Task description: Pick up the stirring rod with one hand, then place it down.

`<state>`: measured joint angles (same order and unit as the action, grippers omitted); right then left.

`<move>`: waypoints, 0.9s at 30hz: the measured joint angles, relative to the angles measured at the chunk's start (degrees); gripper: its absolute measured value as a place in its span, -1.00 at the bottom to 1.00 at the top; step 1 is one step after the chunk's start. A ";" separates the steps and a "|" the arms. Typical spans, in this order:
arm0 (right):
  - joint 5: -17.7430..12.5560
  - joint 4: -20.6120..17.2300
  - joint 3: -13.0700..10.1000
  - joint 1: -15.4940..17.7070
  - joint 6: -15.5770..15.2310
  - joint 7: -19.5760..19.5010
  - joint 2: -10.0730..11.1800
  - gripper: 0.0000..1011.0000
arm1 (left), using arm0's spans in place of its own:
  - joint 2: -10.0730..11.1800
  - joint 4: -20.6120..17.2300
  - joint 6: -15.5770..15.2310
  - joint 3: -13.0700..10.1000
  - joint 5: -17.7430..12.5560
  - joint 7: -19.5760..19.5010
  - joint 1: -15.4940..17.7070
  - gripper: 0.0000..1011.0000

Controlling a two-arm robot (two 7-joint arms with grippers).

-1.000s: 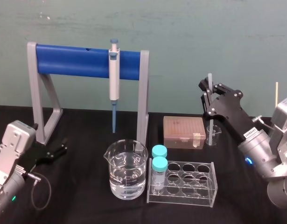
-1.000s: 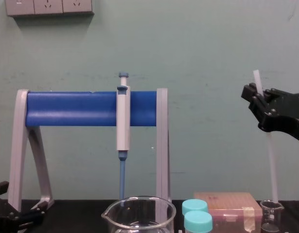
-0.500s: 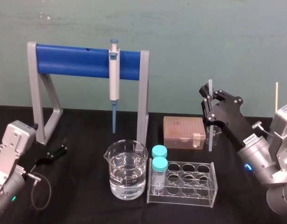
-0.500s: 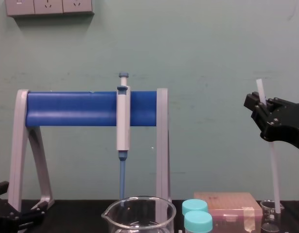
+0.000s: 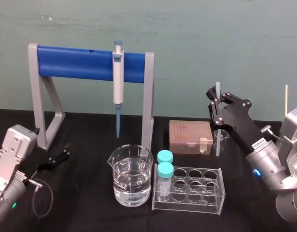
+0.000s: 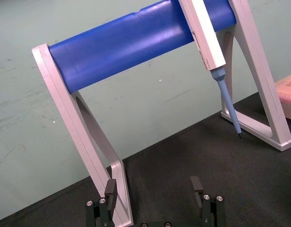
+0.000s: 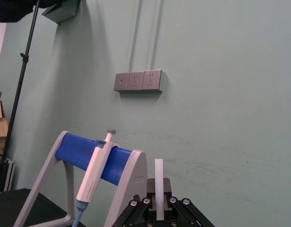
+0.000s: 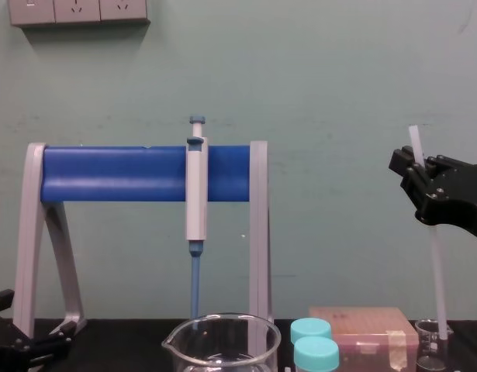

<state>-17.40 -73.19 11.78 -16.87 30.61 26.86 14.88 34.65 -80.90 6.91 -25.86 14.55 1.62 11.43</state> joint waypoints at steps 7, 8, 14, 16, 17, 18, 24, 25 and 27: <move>-0.06 0.04 0.03 -0.04 0.06 0.03 0.02 -0.87 | 0.00 0.00 0.00 0.00 0.00 0.00 0.00 0.98; -0.06 0.04 0.03 -0.04 0.07 0.03 0.02 -0.87 | 0.00 0.00 0.00 0.00 0.00 0.00 0.00 0.98; -0.10 0.05 0.03 -0.08 0.10 0.04 0.02 -0.87 | 0.00 0.00 0.00 0.00 0.00 0.00 0.00 0.98; -0.10 0.05 0.03 -0.08 0.11 0.05 0.02 -0.87 | 0.00 0.00 0.00 0.00 0.00 0.00 0.00 0.98; -0.09 0.05 0.03 -0.09 0.13 0.05 0.02 -0.87 | 0.00 0.00 0.00 0.00 0.00 0.00 0.00 0.98; -0.09 0.05 0.03 -0.09 0.13 0.05 0.02 -0.87 | 0.00 0.00 0.00 0.00 0.00 0.00 0.00 0.98; -0.10 0.05 0.03 -0.08 0.16 0.06 0.02 -0.87 | 0.00 0.00 0.00 0.00 0.00 0.00 0.00 0.98; -0.10 0.05 0.02 -0.08 0.16 0.06 0.02 -0.87 | 0.00 0.00 0.00 0.00 0.00 0.00 0.00 0.98; -0.10 0.05 0.02 -0.09 0.16 0.06 0.02 -0.87 | 0.00 0.00 0.00 0.00 0.00 0.00 0.00 0.98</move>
<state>-17.49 -73.14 11.80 -16.95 30.77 26.92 14.90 34.65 -80.90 6.91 -25.86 14.55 1.62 11.43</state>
